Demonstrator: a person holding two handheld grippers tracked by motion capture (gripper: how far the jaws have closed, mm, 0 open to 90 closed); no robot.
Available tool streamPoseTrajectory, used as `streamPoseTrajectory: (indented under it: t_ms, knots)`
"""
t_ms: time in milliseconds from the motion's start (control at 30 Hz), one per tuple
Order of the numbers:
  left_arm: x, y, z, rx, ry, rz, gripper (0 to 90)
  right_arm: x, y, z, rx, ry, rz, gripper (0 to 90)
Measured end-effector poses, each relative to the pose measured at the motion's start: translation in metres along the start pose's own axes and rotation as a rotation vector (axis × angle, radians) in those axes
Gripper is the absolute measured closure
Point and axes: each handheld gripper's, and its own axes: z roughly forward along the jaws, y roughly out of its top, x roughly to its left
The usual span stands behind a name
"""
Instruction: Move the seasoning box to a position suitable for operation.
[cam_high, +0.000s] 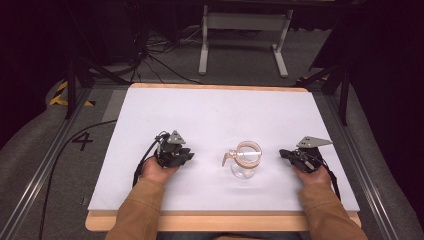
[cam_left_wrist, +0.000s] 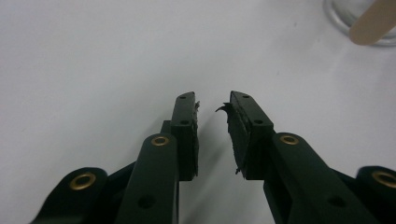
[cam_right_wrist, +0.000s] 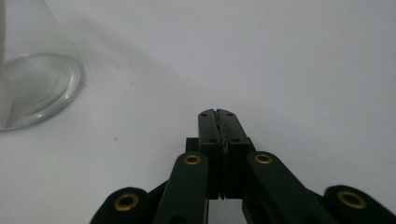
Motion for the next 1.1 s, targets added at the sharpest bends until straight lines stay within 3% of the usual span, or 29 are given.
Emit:
streamPoseTrajectory:
  t_ms: [100,167,267,500,600,700,800,833,900,1100]
  knots:
    - [0.000,0.010,-0.028,0.035,-0.022,-0.042,72.5,0.000,0.000,0.000,0.007,-0.008,0.007,89.6]
    - [-0.002,0.014,-0.041,0.058,-0.002,-0.028,70.8,0.000,0.001,-0.002,-0.002,-0.002,0.006,89.6]
    - [-0.004,0.018,-0.053,0.027,0.024,-0.015,68.0,-0.001,0.001,-0.004,-0.014,0.000,0.015,89.6]
    - [-0.001,0.020,-0.052,0.017,0.002,-0.026,64.1,-0.003,0.000,-0.011,-0.039,0.010,0.056,89.6]
    - [-0.003,0.023,-0.054,0.011,-0.001,-0.022,60.4,0.001,0.006,-0.012,-0.032,0.023,0.040,89.6]
    - [-0.008,0.028,-0.057,0.000,-0.010,-0.008,60.4,0.010,0.016,-0.010,0.018,0.051,0.014,89.6]
    - [-0.010,0.029,-0.057,0.004,-0.018,0.003,58.4,0.015,0.022,-0.010,0.031,0.054,-0.005,89.6]
    - [-0.011,0.030,-0.056,0.003,-0.032,-0.006,53.0,0.021,0.029,-0.011,0.032,0.064,-0.017,89.6]
    - [-0.012,0.031,-0.055,0.010,-0.040,-0.010,52.2,0.022,0.031,-0.011,0.034,0.067,-0.024,89.6]
    - [-0.013,0.032,-0.057,0.016,-0.080,-0.029,56.0,0.034,0.044,-0.002,0.053,0.116,-0.050,89.6]
